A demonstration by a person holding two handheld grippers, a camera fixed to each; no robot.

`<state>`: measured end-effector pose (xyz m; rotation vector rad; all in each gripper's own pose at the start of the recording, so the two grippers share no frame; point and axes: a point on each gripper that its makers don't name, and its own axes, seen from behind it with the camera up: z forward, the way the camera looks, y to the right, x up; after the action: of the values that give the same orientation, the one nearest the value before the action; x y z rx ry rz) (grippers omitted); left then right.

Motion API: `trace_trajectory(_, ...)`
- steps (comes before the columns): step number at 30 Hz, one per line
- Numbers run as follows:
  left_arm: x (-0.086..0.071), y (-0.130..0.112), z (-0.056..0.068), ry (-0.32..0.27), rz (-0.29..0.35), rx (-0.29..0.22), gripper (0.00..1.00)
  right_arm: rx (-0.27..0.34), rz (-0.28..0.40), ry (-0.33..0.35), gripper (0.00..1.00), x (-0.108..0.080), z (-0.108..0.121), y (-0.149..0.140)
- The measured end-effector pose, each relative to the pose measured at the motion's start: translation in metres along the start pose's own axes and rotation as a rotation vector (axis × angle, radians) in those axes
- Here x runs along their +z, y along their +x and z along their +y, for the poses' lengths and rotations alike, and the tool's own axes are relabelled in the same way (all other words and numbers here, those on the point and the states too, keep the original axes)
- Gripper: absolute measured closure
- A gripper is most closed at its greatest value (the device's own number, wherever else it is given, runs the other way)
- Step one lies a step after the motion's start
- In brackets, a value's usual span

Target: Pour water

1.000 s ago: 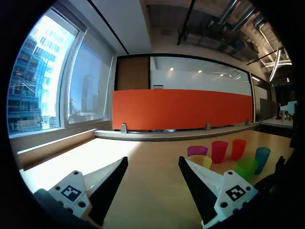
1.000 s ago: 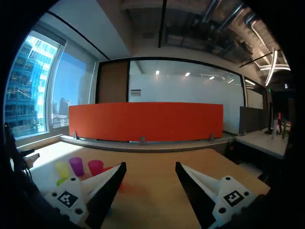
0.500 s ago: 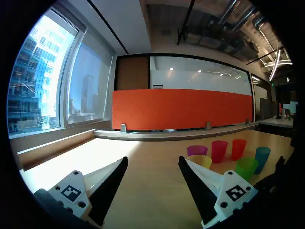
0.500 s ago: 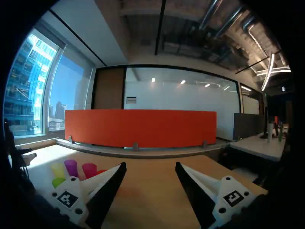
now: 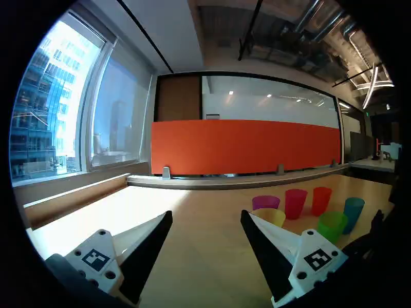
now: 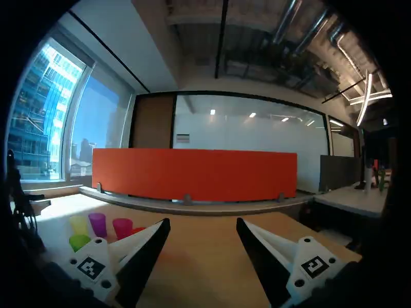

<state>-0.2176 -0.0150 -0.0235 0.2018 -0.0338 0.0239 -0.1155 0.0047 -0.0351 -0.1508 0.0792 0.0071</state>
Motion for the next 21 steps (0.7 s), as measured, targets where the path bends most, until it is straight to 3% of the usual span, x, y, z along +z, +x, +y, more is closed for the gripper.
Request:
trace_trajectory(9, 0.000, 0.001, 0.001, 0.000, 0.000, 0.000, 0.01, 0.035, 0.028, 0.000, 0.00, 0.013, -0.006, -0.008)
trace_trajectory(21, 0.001, 0.001, 0.001, 0.000, 0.000, 0.000, 0.01, 0.038, -0.008, -0.019, 0.01, 0.024, -0.009, -0.043)
